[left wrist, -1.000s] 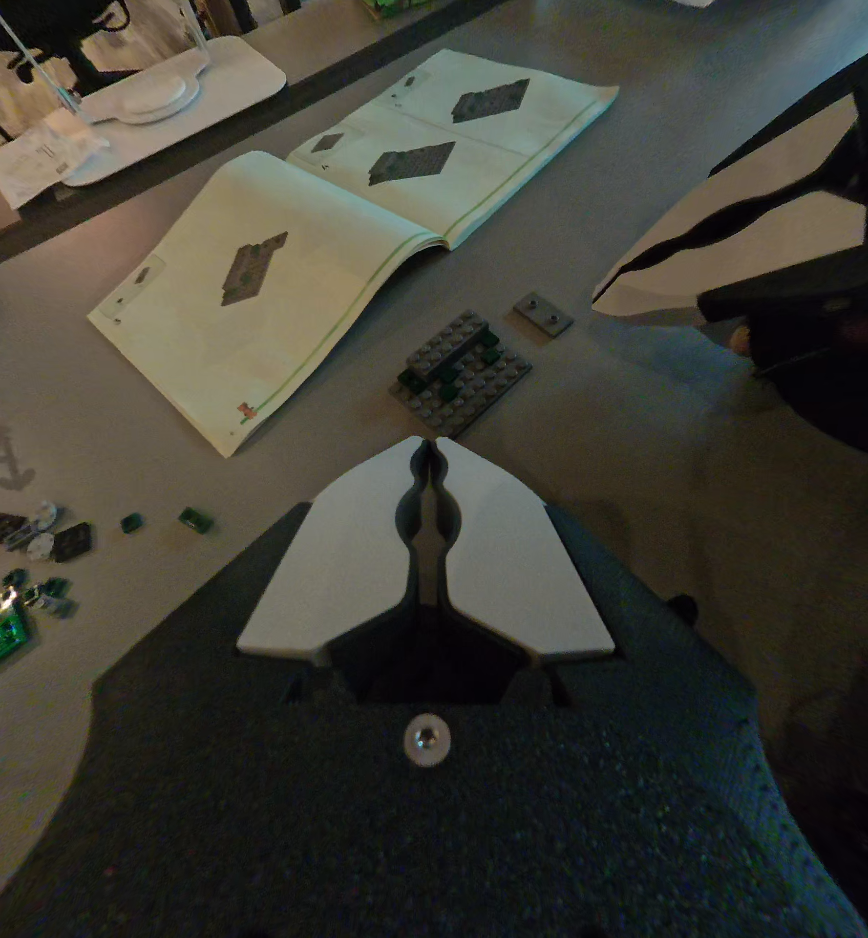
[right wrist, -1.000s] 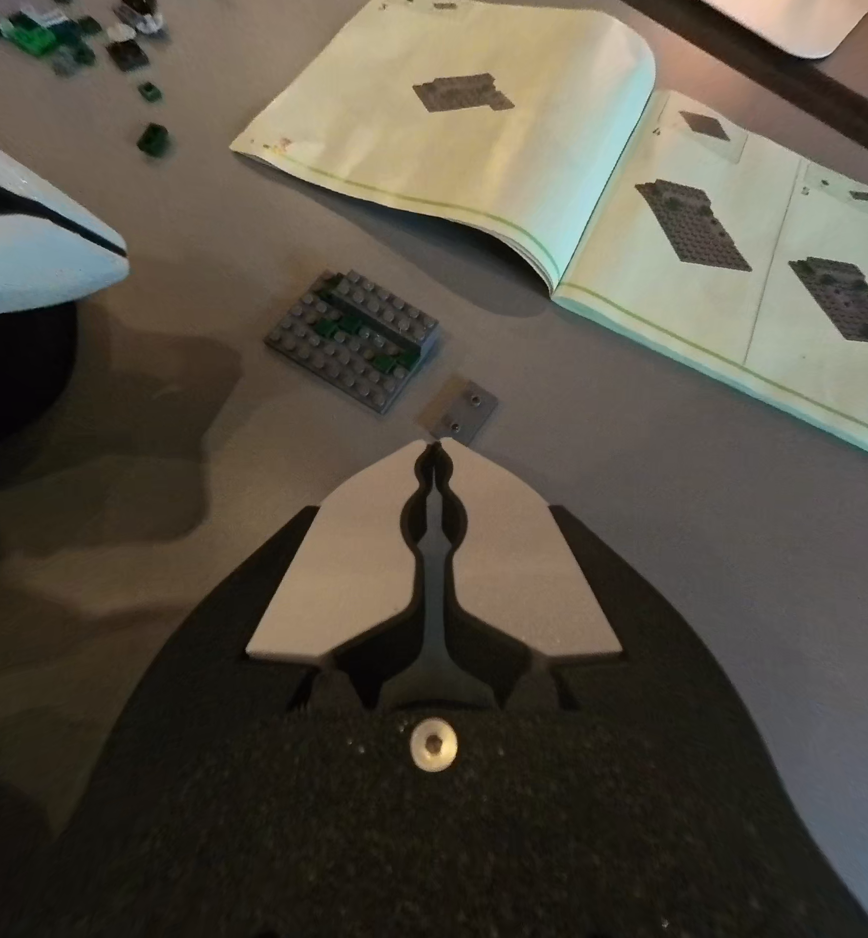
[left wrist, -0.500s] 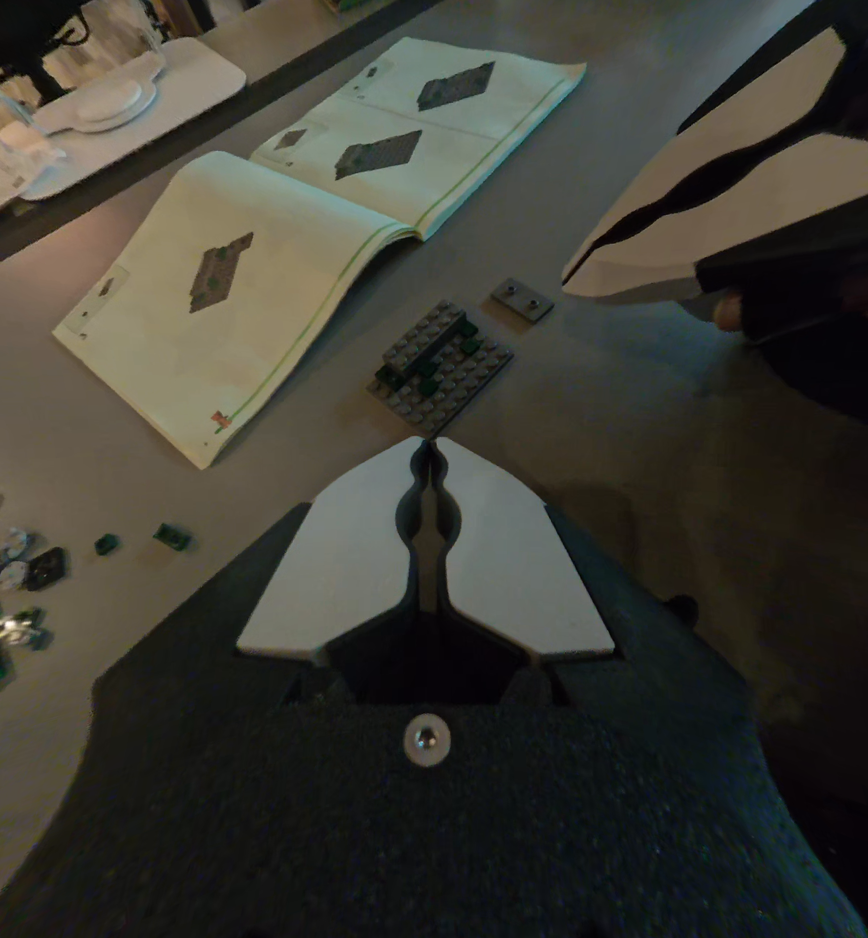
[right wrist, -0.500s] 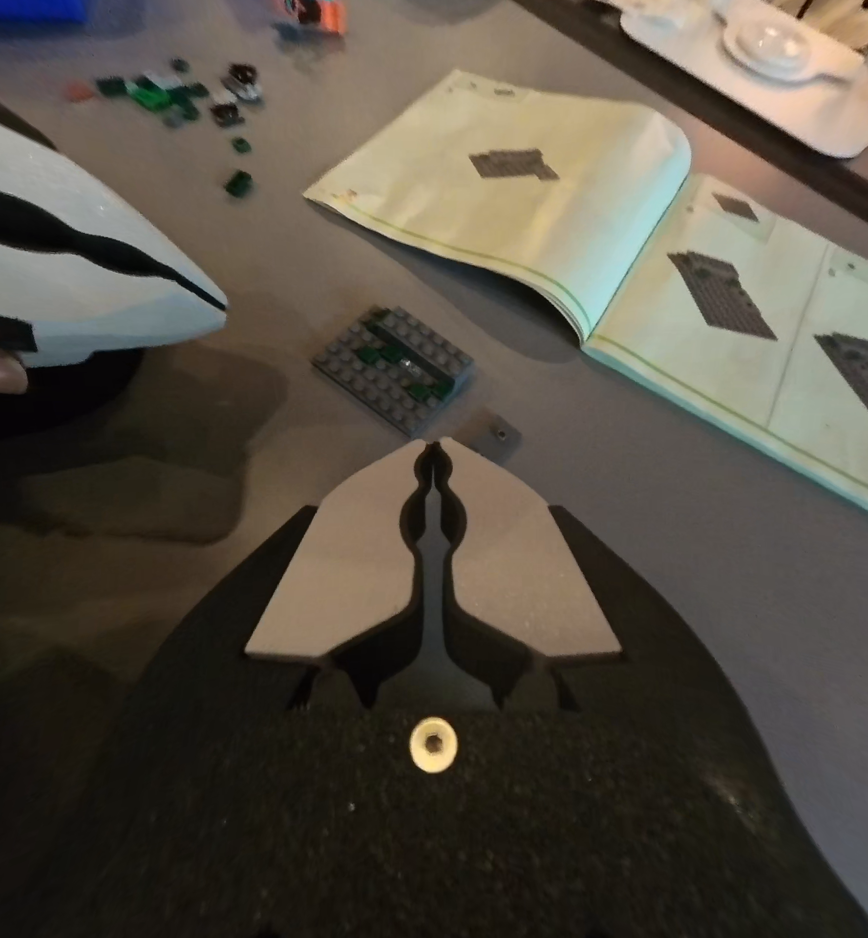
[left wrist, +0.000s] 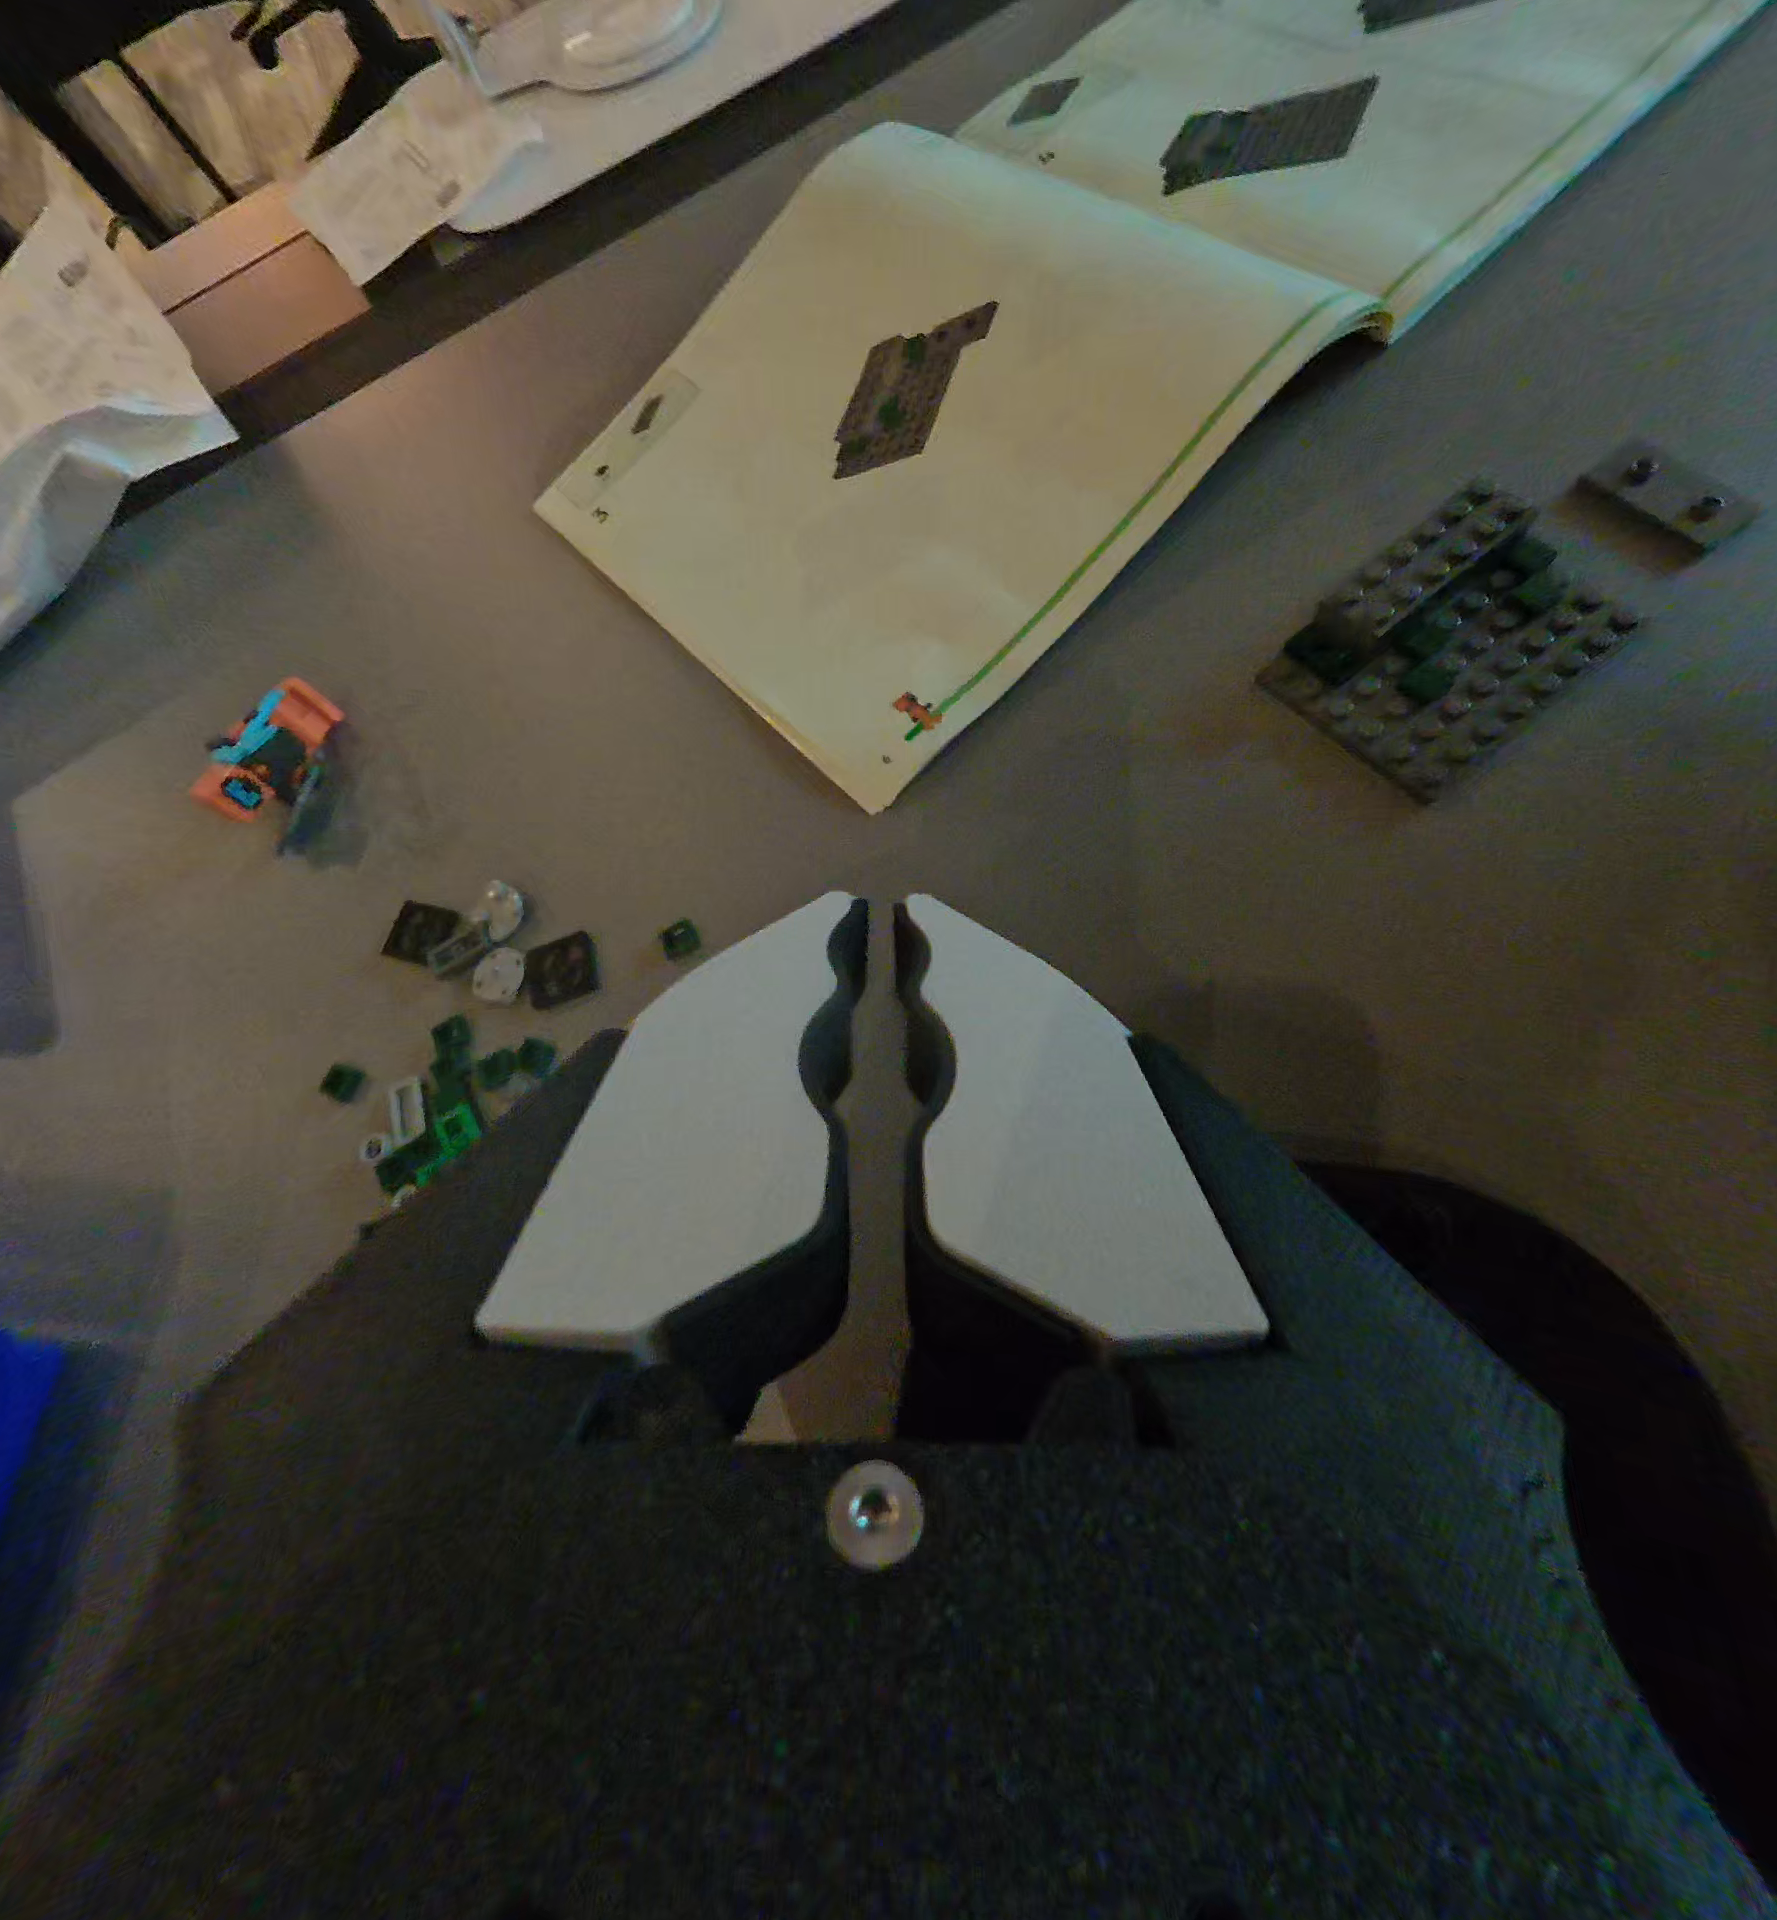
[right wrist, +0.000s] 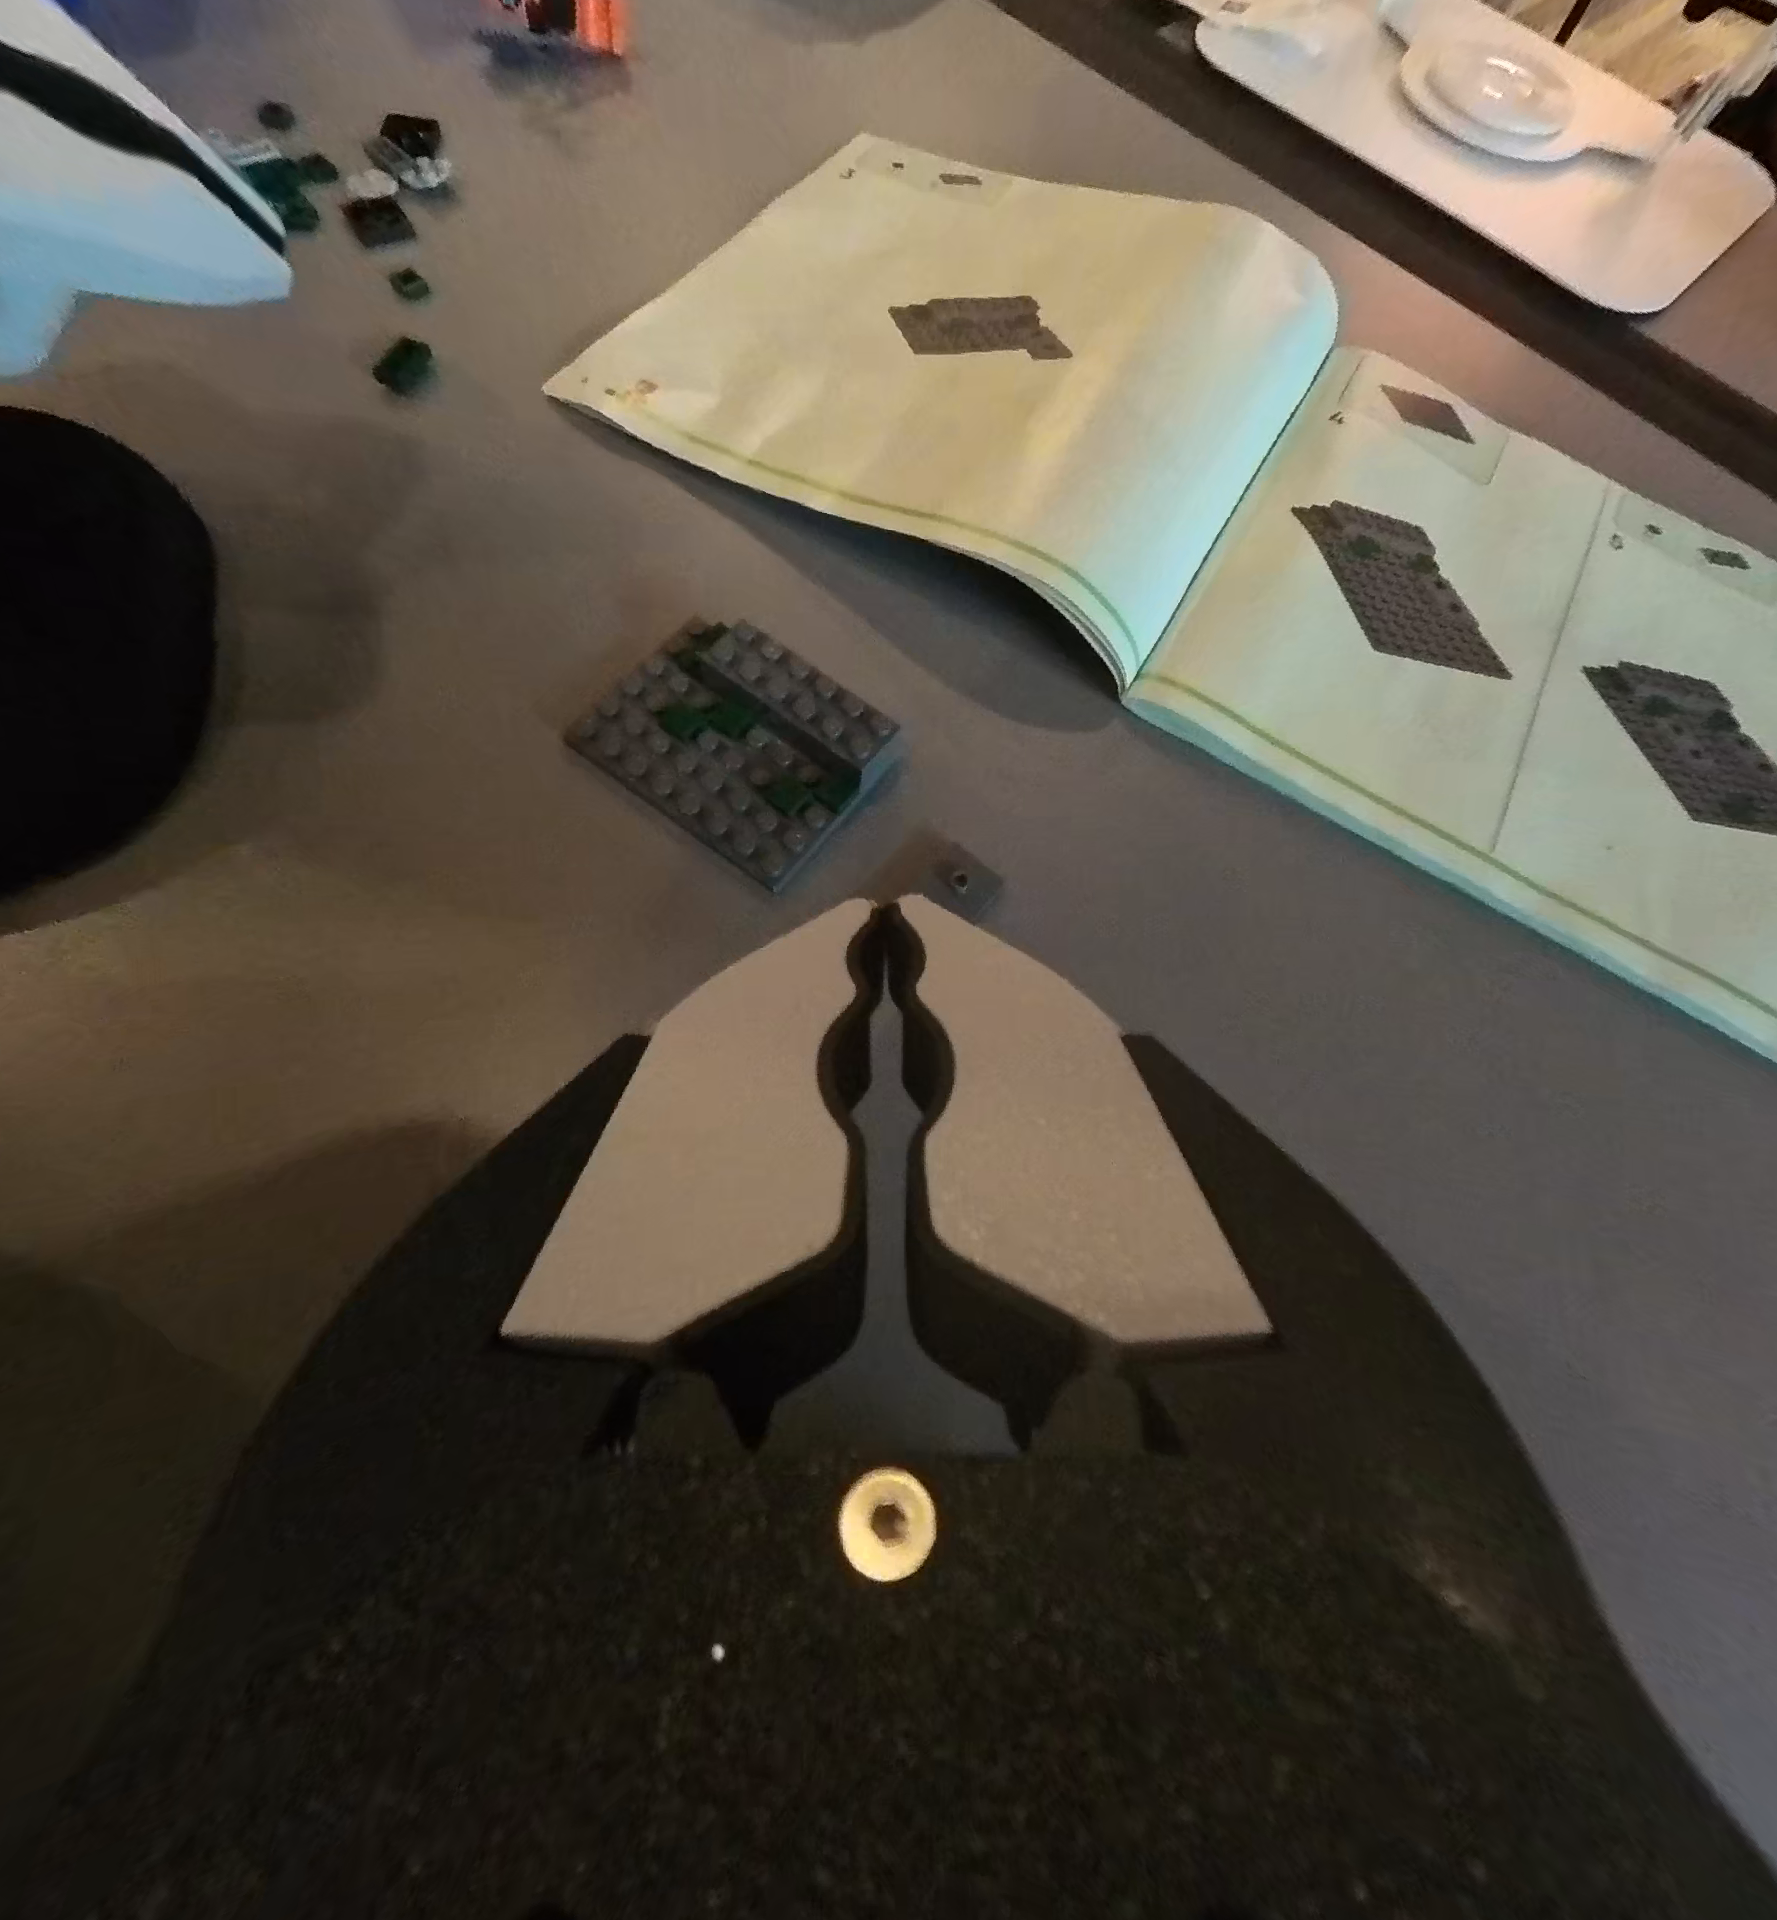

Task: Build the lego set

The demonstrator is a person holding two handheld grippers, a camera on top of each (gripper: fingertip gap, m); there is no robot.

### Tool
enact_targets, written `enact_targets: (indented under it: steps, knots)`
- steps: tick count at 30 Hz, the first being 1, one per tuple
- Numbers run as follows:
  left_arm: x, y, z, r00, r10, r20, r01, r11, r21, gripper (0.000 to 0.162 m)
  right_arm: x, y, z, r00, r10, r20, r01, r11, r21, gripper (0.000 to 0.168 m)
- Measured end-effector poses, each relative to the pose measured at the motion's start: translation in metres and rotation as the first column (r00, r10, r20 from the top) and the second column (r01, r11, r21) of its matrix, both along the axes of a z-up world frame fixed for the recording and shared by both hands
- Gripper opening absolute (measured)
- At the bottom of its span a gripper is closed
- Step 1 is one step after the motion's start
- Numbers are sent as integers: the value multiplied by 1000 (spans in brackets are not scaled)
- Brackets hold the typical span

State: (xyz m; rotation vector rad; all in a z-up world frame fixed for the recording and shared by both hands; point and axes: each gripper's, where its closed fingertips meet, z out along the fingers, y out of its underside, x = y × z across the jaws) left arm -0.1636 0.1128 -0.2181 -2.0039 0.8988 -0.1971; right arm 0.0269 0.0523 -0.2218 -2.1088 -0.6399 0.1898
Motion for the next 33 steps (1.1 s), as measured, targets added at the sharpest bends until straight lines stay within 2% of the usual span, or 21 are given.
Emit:
enact_targets:
  steps: [8,10,14,18,21,25,28,33]
  knots:
    - [17,26,4,987,-152,-59,153,988,24,12,12,11,1,998,41,40,-41,999,6,0]
    - [30,30,1,972,-222,-77,222,975,0,21,19,20,4,995,67,79,-69,997,22,0]
    - [60,36,-13,918,-382,-102,377,924,-65,30,44,48,6,965,153,211,-164,986,36,18]
    - [80,42,-30,861,-489,-139,472,870,-140,30,79,91,3,920,246,306,-251,968,-23,28]
    - [80,52,-36,855,-494,-158,469,866,-175,26,100,123,13,941,255,222,-248,967,-59,23]
    - [74,59,-37,865,-481,-145,446,868,-219,22,136,151,-3,893,257,369,-231,966,-113,5]
    - [70,60,-38,868,-476,-143,440,869,-226,17,145,150,-28,870,299,393,-231,950,-210,0]
    - [66,60,-39,876,-466,-122,426,867,-259,13,139,135,-31,882,274,383,-216,958,-188,0]
